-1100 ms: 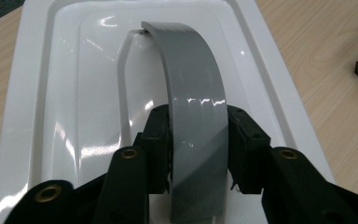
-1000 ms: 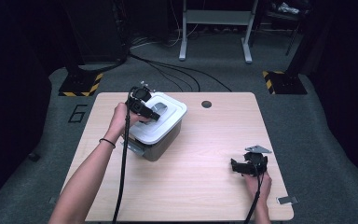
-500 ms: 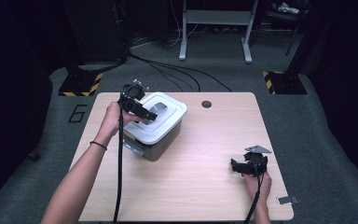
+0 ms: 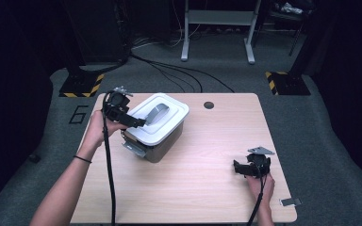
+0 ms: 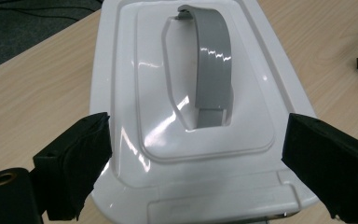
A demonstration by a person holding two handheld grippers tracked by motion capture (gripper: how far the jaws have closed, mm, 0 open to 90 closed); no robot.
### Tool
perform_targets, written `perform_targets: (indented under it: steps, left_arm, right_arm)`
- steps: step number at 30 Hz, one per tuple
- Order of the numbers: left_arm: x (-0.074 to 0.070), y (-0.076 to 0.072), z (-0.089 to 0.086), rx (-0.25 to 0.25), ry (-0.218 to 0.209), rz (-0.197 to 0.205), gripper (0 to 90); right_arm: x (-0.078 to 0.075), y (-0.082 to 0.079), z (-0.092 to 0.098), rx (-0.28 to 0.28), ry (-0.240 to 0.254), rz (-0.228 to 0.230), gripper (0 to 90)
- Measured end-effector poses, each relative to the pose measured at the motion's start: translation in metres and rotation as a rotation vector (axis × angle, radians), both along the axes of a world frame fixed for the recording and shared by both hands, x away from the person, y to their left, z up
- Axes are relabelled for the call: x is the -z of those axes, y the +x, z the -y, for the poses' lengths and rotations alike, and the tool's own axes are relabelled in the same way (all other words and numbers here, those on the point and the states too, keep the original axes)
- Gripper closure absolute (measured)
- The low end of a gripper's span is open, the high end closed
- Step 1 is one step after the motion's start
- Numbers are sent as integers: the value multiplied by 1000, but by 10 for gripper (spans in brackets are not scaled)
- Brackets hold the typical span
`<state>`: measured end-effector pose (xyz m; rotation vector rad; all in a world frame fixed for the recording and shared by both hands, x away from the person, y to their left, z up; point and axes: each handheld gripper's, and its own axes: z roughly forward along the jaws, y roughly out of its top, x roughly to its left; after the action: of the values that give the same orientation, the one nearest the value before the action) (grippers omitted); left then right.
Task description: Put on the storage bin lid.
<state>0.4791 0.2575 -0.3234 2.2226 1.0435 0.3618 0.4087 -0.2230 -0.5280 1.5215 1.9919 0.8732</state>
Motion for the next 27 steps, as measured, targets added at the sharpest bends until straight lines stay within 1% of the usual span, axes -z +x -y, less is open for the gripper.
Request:
perform_targets:
  steps: [2,3,4,5,6,7,10,13,15,19,20,21,22,23,24,25,26,27]
  left_arm:
    - [2,-5,-9,-1,-1,13,70]
    - [4,-8,-12,-18,-14,15,65]
    - [5,-11,-17,-23,-20,22,62]
    - [8,-15,-22,-34,-28,39,60]
    - [9,-17,-25,-41,-35,37,56]
    - [12,-20,-30,-48,-44,44,55]
    - [21,-28,-42,-70,-62,65,53]
    - [34,-37,-56,-96,-82,70,50]
    - [44,-43,-64,-107,-78,62,47]
    - [65,-54,-77,-144,-106,58,44]
    - [73,-56,-81,-155,-105,47,44]
    - [78,-57,-83,-159,-107,41,39]
    - [87,-59,-87,-167,-115,36,36]
    - [93,-61,-89,-172,-115,28,35]
    - [102,-63,-91,-180,-119,14,31]
    - [108,-65,-93,-185,-123,13,29]
    - [118,-67,-94,-193,-124,2,29]
    - [124,-69,-95,-192,-118,-14,28]
  right_arm:
    - [0,0,0,0,-1,0,76]
    - [0,0,0,0,0,0,76]
    - [0,0,0,0,-1,0,76]
    - [0,0,0,0,-1,0,76]
    - [0,0,0,1,-1,0,76]
    - [0,0,0,1,-1,0,76]
    - [0,0,0,1,-1,0,76]
    - [0,0,0,1,-1,0,76]
    - [0,0,0,1,-2,0,76]
    - [0,0,0,1,-2,-1,76]
    - [0,0,0,1,-3,-1,76]
    - [0,0,0,1,-2,0,76]
    - [0,0,0,1,-1,0,76]
    - [0,0,0,1,-2,0,76]
    - [0,0,0,1,-3,0,76]
    - [0,0,0,2,-3,-1,76]
    - [0,0,0,1,-3,-1,76]
    - [0,0,0,2,-3,-1,76]
